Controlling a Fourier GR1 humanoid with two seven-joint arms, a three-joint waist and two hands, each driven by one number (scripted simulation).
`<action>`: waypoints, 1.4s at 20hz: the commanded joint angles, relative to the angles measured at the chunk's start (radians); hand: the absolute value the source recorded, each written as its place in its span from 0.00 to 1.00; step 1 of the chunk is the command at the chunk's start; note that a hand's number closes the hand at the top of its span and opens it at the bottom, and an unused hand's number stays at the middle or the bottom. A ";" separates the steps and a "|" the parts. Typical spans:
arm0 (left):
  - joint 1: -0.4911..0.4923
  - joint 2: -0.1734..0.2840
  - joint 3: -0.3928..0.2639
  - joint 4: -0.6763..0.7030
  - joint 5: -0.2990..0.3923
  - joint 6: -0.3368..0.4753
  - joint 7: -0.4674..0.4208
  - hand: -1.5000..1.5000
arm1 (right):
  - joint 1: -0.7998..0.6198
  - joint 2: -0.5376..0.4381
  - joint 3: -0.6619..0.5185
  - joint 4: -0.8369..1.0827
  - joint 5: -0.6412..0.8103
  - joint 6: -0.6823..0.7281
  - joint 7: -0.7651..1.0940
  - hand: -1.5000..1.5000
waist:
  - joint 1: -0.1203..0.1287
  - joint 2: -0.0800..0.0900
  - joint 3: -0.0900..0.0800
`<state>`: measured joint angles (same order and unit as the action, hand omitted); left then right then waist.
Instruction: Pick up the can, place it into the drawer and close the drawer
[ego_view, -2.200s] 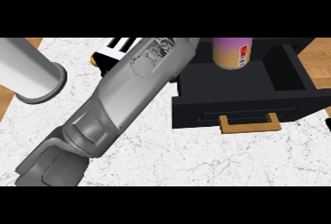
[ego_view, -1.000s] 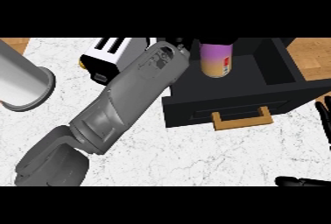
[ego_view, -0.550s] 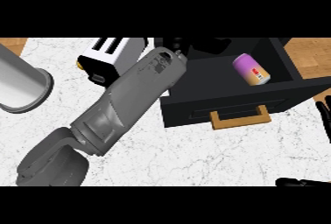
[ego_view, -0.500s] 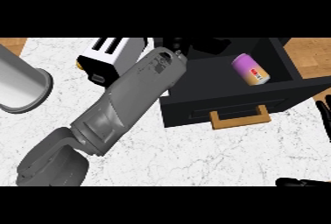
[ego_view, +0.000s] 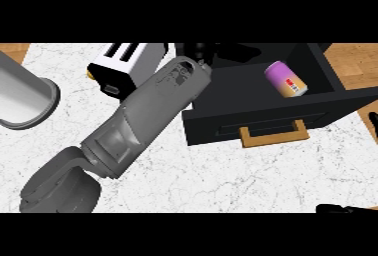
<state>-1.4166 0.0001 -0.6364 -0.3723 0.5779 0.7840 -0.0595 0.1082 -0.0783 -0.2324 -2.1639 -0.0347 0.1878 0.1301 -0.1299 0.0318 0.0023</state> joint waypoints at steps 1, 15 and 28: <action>-0.013 0.000 0.003 -0.005 0.030 0.020 -0.005 0.00 | -0.018 -0.048 0.011 -0.040 0.097 0.003 -0.021 0.00 | -0.002 0.001 -0.001; -0.022 0.000 0.044 -0.065 0.141 0.040 -0.077 0.00 | -0.092 -0.151 0.151 -0.029 0.505 -0.021 -0.104 0.00 | 0.060 -0.013 -0.002; 0.016 0.032 0.036 -0.109 0.101 0.026 -0.054 0.00 | -0.201 -0.179 0.349 0.272 0.977 -0.130 -0.095 0.00 | 0.141 -0.031 -0.003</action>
<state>-1.4465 0.0124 -0.6022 -0.4536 0.7010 0.8287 -0.0971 -0.0543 -0.2627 0.0746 -1.9835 0.8351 0.0861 0.0180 -0.0146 0.0073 0.0004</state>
